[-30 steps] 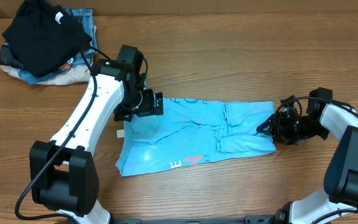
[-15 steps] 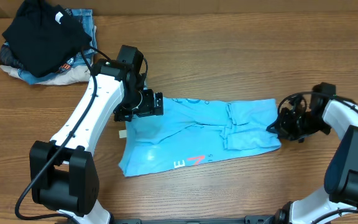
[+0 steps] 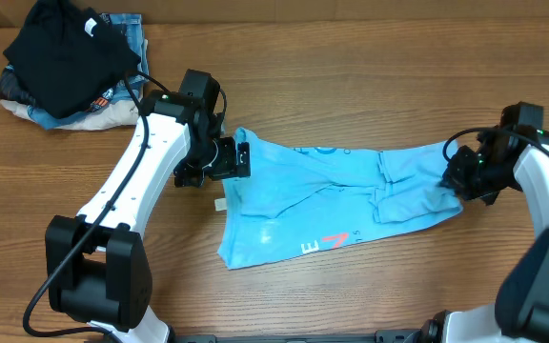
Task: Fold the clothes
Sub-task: 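Fold the right end leftward over the shirt toward the left gripper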
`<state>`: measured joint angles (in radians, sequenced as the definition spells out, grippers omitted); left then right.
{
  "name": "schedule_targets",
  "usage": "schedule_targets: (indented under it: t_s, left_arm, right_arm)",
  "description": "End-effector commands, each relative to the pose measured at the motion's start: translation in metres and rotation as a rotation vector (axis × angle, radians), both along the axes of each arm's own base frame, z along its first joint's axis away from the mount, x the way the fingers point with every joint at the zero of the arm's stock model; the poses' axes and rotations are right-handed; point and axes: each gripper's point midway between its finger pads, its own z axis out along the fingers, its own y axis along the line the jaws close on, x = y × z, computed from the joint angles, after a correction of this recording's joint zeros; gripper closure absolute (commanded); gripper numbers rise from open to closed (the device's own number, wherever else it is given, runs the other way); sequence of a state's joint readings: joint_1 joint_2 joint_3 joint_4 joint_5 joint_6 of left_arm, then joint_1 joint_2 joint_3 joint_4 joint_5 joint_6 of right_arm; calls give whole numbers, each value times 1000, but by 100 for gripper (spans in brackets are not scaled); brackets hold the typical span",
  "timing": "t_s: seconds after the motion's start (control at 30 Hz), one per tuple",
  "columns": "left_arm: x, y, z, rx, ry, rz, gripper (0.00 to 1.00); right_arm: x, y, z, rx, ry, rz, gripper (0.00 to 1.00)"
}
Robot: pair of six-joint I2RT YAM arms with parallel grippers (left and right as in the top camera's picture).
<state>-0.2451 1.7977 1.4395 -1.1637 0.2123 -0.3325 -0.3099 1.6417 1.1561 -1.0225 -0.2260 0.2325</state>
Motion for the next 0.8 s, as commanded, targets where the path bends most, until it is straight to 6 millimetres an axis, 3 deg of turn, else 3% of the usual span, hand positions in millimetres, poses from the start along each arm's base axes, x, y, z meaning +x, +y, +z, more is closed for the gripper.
schedule_targets:
  t_s: [0.0,0.43,0.77]
  left_arm:
    - [-1,2,-1,6,-3,-19,0]
    - [-1,2,-1,5,-4,-16,0]
    - [-1,2,-1,5,-4,-16,0]
  right_arm:
    - [9,1,34,-99,-84,11,96]
    - [-1,104,19,-121,-53,293,96]
    - [-23,156,6,-163,-33,454,96]
